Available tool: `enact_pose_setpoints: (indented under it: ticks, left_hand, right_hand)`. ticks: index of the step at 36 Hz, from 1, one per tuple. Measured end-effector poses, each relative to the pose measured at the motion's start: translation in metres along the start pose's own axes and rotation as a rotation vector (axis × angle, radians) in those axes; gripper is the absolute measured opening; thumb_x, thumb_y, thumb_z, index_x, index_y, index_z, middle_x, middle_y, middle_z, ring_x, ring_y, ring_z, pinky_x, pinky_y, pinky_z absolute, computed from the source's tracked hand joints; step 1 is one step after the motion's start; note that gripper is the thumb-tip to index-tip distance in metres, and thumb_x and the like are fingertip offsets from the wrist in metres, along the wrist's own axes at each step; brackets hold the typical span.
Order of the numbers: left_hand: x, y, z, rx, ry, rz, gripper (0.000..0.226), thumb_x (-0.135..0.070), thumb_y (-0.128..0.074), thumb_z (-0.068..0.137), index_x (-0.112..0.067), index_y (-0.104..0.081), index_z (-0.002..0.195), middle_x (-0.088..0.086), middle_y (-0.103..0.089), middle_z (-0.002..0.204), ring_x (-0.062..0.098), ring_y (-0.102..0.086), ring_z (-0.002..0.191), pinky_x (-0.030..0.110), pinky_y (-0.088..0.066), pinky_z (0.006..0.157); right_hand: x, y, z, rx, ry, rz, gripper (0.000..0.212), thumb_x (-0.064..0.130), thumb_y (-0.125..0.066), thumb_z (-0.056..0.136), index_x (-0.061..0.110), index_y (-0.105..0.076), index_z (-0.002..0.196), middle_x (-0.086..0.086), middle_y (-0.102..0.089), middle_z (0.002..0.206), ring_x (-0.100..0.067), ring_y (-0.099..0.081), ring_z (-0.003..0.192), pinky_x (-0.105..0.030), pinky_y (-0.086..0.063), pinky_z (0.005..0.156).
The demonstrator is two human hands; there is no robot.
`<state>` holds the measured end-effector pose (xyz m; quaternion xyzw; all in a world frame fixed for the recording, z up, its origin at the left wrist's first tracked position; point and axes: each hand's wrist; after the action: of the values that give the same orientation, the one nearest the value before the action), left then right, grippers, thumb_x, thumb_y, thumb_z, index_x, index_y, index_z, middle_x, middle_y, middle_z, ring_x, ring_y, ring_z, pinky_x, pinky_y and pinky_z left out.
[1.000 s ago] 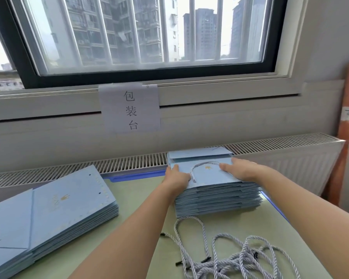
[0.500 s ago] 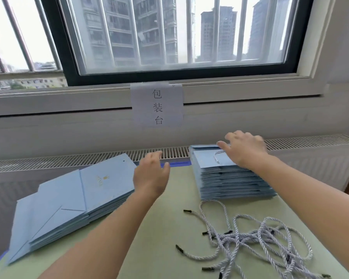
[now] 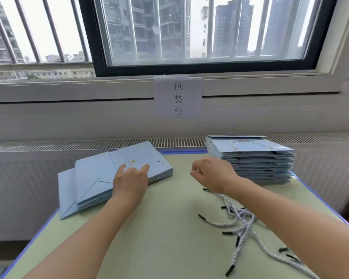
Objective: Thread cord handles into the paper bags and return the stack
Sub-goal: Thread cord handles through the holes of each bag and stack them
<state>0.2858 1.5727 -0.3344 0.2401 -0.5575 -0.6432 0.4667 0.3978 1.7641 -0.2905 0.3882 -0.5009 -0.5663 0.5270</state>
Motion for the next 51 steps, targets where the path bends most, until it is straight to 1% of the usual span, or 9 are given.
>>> enact_pose_setpoints:
  ticks: [6,10,20,25,31,39,45,48,51]
  left_hand:
    - [0.007,-0.003,-0.001,0.032,-0.015,-0.045,0.068,-0.055,-0.043,0.096,-0.026,-0.016,0.152,-0.004,-0.045,0.143,0.02,-0.045,0.127,0.038,-0.034,0.105]
    - [0.009,-0.002,0.006,0.079,0.039,-0.134,0.046,-0.045,-0.046,0.098,-0.024,-0.039,0.138,0.001,-0.058,0.125,0.023,-0.055,0.113,0.031,-0.042,0.072]
    - [0.017,0.001,0.003,0.011,-0.053,-0.043,0.032,-0.048,-0.037,0.101,-0.024,-0.052,0.117,0.001,-0.064,0.11,0.023,-0.06,0.102,0.029,-0.035,0.066]
    - [0.024,0.008,-0.007,-0.41,-0.186,-0.075,0.027,-0.022,-0.084,0.073,-0.017,-0.059,0.063,-0.003,-0.054,0.046,0.019,-0.052,0.034,0.014,-0.015,0.045]
    - [0.013,0.047,-0.057,-0.653,-0.357,-0.219,0.032,-0.026,-0.042,0.09,-0.019,-0.071,0.079,-0.008,-0.07,0.069,0.014,-0.065,0.055,0.02,-0.031,0.034]
    - [-0.011,0.059,-0.125,-0.438,-0.561,-0.236,0.035,-0.036,-0.044,0.09,-0.021,-0.072,0.078,-0.012,-0.071,0.077,0.006,-0.068,0.065,0.018,-0.038,0.039]
    - [-0.019,0.093,-0.103,-0.058,-0.265,-0.445,0.08,-0.082,-0.004,0.082,-0.04,-0.029,0.146,-0.021,-0.03,0.152,0.002,-0.025,0.138,0.027,-0.034,0.102]
    - [-0.027,0.081,-0.061,0.044,-0.106,-0.616,0.077,-0.068,-0.02,0.091,-0.026,-0.01,0.155,-0.003,-0.016,0.162,0.017,-0.012,0.147,0.034,-0.012,0.119]
    - [-0.047,0.066,-0.032,0.165,0.032,-0.811,0.074,-0.069,-0.029,0.09,-0.026,-0.026,0.15,0.003,-0.036,0.153,0.026,-0.031,0.14,0.047,-0.024,0.115]
  right_hand:
    - [-0.002,-0.01,-0.007,0.111,-0.058,0.189,0.029,0.036,-0.042,0.098,0.019,-0.065,0.1,0.009,-0.059,0.086,-0.017,-0.059,0.087,-0.029,-0.045,0.07]
    - [-0.008,-0.012,-0.013,0.142,-0.051,0.199,0.035,0.038,-0.041,0.099,0.014,-0.066,0.096,0.004,-0.068,0.089,-0.017,-0.061,0.083,-0.034,-0.05,0.074]
    - [-0.014,-0.017,-0.009,0.152,-0.093,0.342,0.035,0.042,-0.038,0.1,0.021,-0.063,0.087,0.01,-0.065,0.076,-0.01,-0.058,0.071,-0.036,-0.052,0.079]
    - [-0.005,-0.012,-0.005,0.127,-0.212,0.811,0.045,0.04,-0.033,0.102,0.011,-0.065,0.09,-0.003,-0.066,0.074,-0.014,-0.054,0.061,-0.033,-0.047,0.067]
    - [0.0,0.0,-0.001,0.317,-0.465,1.474,0.065,0.062,-0.026,0.095,0.007,-0.057,0.11,-0.012,-0.072,0.089,-0.015,-0.057,0.055,-0.02,-0.041,0.042]
    - [-0.005,-0.005,-0.023,0.485,-0.32,1.636,0.026,0.0,-0.044,0.095,0.007,-0.057,0.116,-0.014,-0.068,0.107,-0.018,-0.067,0.076,-0.028,-0.054,0.074]
    - [-0.013,0.008,-0.054,0.517,-0.184,1.658,0.035,-0.008,-0.048,0.091,0.005,-0.054,0.123,-0.014,-0.068,0.098,-0.017,-0.066,0.069,-0.018,-0.055,0.055]
    - [-0.008,0.011,-0.068,0.519,-0.142,1.623,0.035,-0.009,-0.051,0.089,0.004,-0.054,0.122,-0.012,-0.068,0.093,-0.016,-0.069,0.069,-0.02,-0.056,0.058]
    - [-0.002,0.006,-0.08,0.533,-0.117,1.525,0.035,-0.007,-0.054,0.089,0.006,-0.054,0.121,-0.011,-0.067,0.093,-0.015,-0.066,0.071,-0.02,-0.053,0.06]
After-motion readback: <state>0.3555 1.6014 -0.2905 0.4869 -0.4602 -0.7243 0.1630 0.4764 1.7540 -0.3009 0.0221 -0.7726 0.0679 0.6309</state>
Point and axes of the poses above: each hand's wrist, its own z-axis towards the middle knuckle, its own y-axis out of the back of the hand, x = y × z
